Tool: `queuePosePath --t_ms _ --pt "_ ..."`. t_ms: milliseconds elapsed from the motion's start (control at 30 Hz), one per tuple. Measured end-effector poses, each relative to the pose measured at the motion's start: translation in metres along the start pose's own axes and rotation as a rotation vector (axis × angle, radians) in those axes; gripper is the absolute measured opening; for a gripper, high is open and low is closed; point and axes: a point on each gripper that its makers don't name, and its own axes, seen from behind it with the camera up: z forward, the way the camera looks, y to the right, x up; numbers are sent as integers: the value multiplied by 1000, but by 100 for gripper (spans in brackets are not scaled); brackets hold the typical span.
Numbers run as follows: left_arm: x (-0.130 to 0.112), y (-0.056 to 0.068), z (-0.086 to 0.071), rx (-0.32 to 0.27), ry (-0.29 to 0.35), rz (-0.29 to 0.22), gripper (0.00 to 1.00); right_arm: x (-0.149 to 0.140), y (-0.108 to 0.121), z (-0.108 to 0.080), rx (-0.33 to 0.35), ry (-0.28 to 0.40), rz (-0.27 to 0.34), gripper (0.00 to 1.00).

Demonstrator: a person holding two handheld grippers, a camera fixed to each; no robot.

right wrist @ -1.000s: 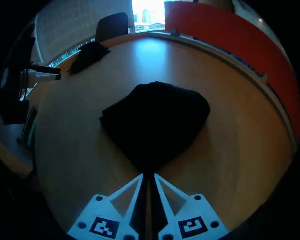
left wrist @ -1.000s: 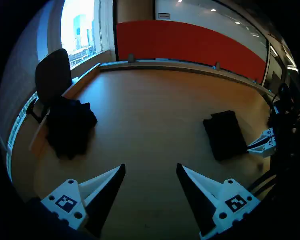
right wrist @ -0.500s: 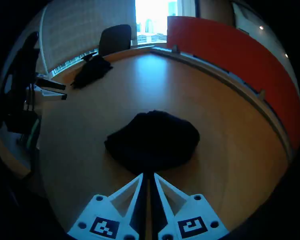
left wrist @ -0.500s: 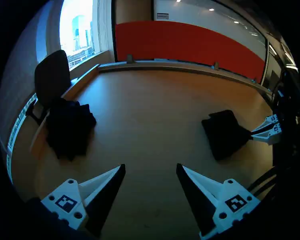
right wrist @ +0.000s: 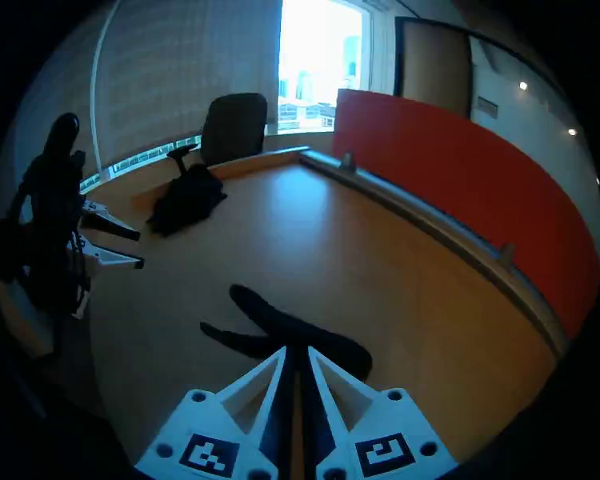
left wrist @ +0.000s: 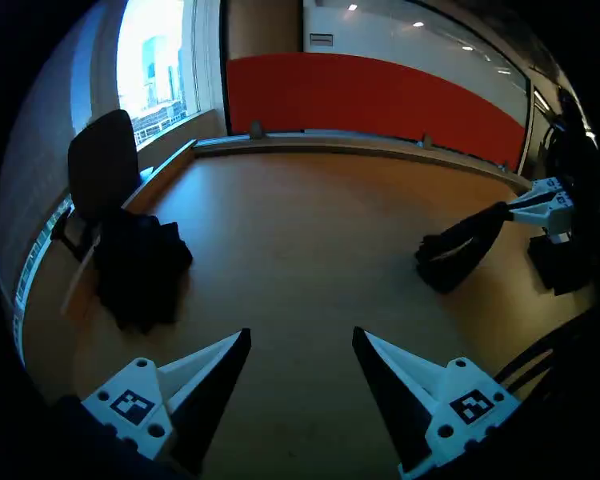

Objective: Fold towel

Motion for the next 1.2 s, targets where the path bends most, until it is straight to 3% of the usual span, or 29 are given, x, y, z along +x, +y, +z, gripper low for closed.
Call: queuePosePath --t_ms 367,967,1200 --pt "11 1 -9 -3 19 -2 94 39 16 -22 -39 61 -33 6" --pt "12 13 -8 -16 20 5 94 43 48 -53 -79 74 -37 6" --pt "12 20 -7 -25 18 7 94 39 61 -65 -94 83 -12 6"
